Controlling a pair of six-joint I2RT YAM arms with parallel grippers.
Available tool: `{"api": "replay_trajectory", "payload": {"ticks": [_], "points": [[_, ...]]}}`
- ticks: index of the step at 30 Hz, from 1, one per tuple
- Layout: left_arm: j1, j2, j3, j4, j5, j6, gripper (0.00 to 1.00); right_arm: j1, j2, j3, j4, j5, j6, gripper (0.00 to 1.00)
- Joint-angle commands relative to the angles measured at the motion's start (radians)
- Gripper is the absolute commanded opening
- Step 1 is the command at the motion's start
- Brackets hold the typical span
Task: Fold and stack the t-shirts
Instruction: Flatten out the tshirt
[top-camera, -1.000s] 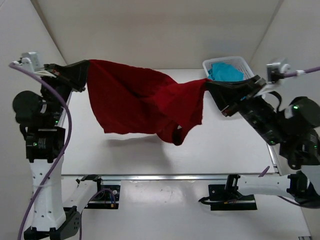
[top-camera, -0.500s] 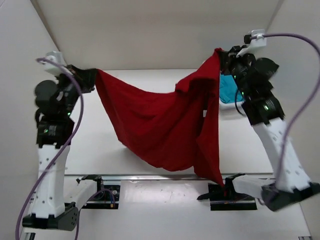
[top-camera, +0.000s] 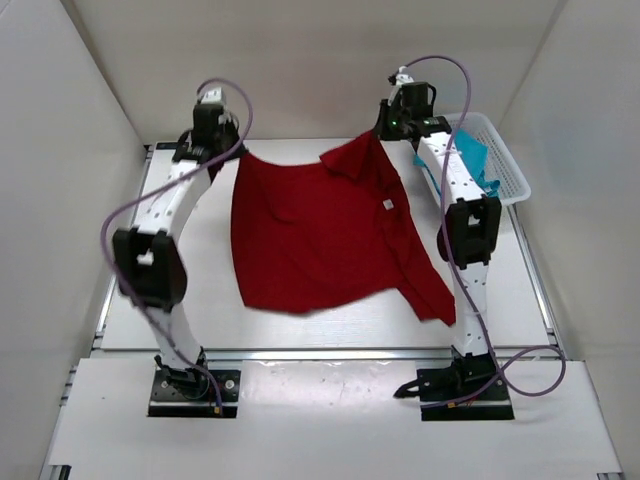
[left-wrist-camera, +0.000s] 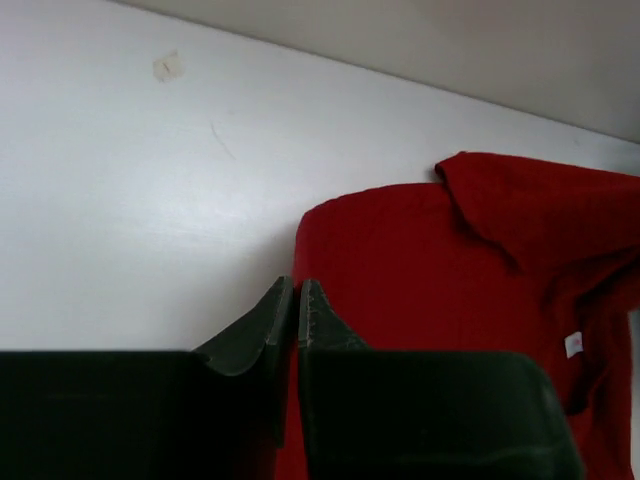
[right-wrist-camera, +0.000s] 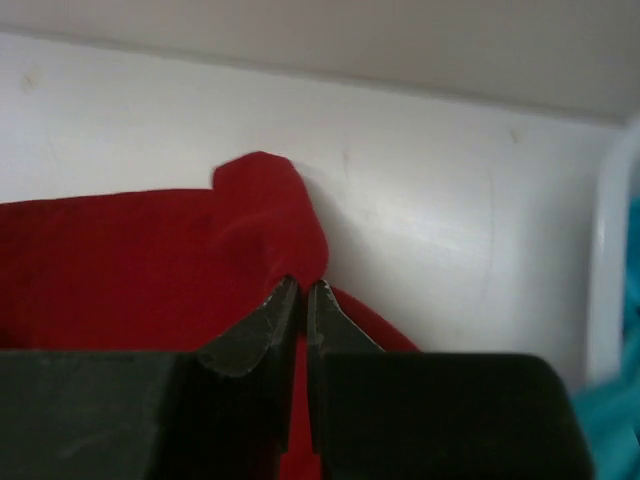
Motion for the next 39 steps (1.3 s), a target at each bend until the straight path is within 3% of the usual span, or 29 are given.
{"api": "replay_trajectory", "payload": {"ticks": [1, 2, 4, 5, 6, 7, 9, 10, 11, 12, 13, 15, 16, 19, 21, 22, 23, 25, 30, 32, 35, 38, 39], "points": [[0.010, 0.163, 0.357, -0.055, -0.081, 0.064, 0.00, 0.000, 0.002, 0.175, -0.009, -0.020, 0.005, 0.04], [0.015, 0.205, 0.481, -0.100, -0.087, 0.081, 0.03, -0.016, -0.017, 0.108, 0.058, -0.043, 0.039, 0.09], [0.033, 0.369, 0.651, -0.214, -0.065, 0.077, 0.24, -0.039, -0.010, 0.116, 0.046, -0.065, 0.077, 0.19], [0.037, 0.400, 0.735, -0.248, -0.052, 0.075, 0.30, -0.037, 0.006, 0.142, 0.022, -0.066, 0.085, 0.34], [0.046, 0.435, 0.764, -0.295, -0.029, 0.069, 0.49, -0.039, 0.033, 0.193, -0.029, -0.051, 0.073, 0.42], [0.052, 0.439, 0.756, -0.300, -0.016, 0.065, 0.60, -0.034, 0.040, 0.228, -0.059, -0.046, 0.067, 0.44], [0.044, 0.366, 0.542, -0.229, 0.031, 0.037, 0.67, -0.023, 0.043, 0.310, -0.164, 0.012, 0.056, 0.47], [0.038, 0.278, 0.460, -0.139, 0.048, 0.016, 0.68, -0.011, 0.034, 0.324, -0.211, 0.020, 0.060, 0.47], [0.040, 0.170, 0.276, -0.089, 0.065, 0.006, 0.65, -0.005, 0.008, 0.324, -0.236, 0.035, 0.056, 0.46], [0.020, 0.112, 0.087, 0.016, 0.068, -0.026, 0.58, 0.015, -0.015, 0.321, -0.295, 0.059, 0.044, 0.39], [0.020, 0.002, 0.000, 0.092, 0.070, -0.038, 0.52, 0.045, -0.029, 0.302, -0.331, 0.084, 0.028, 0.32], [-0.011, -0.159, -0.315, 0.193, 0.077, -0.078, 0.46, 0.113, -0.081, 0.272, -0.437, 0.196, 0.004, 0.07], [-0.022, -0.243, -0.381, 0.221, 0.079, -0.087, 0.43, 0.169, -0.091, 0.223, -0.467, 0.280, -0.021, 0.00], [-0.031, -0.426, -0.719, 0.260, 0.099, -0.129, 0.38, 0.303, -0.234, 0.012, -0.460, 0.441, -0.018, 0.00], [-0.005, -0.541, -0.850, 0.261, 0.107, -0.156, 0.37, 0.357, -0.396, -0.257, -0.327, 0.452, -0.005, 0.00], [0.006, -0.571, -0.937, 0.296, 0.116, -0.182, 0.41, 0.381, -0.514, -0.443, -0.211, 0.426, 0.014, 0.00], [0.026, -0.610, -0.970, 0.322, 0.108, -0.210, 0.47, 0.395, -0.581, -0.626, -0.105, 0.400, 0.039, 0.00], [0.049, -0.628, -1.050, 0.357, 0.132, -0.231, 0.52, 0.421, -0.771, -0.804, -0.014, 0.331, 0.079, 0.01], [0.066, -0.520, -1.125, 0.462, 0.130, -0.276, 0.68, 0.489, -1.027, -1.215, -0.024, 0.472, 0.143, 0.14], [0.076, -0.485, -1.148, 0.525, 0.145, -0.308, 0.69, 0.486, -1.165, -1.351, -0.020, 0.455, 0.206, 0.25], [0.080, -0.415, -1.131, 0.583, 0.148, -0.333, 0.66, 0.480, -1.319, -1.543, -0.026, 0.419, 0.264, 0.36], [0.055, -0.332, -1.075, 0.603, 0.145, -0.327, 0.51, 0.460, -1.346, -1.646, -0.052, 0.376, 0.289, 0.39], [0.044, -0.290, -1.044, 0.597, 0.145, -0.327, 0.41, 0.466, -1.338, -1.670, -0.064, 0.391, 0.301, 0.39]]}}
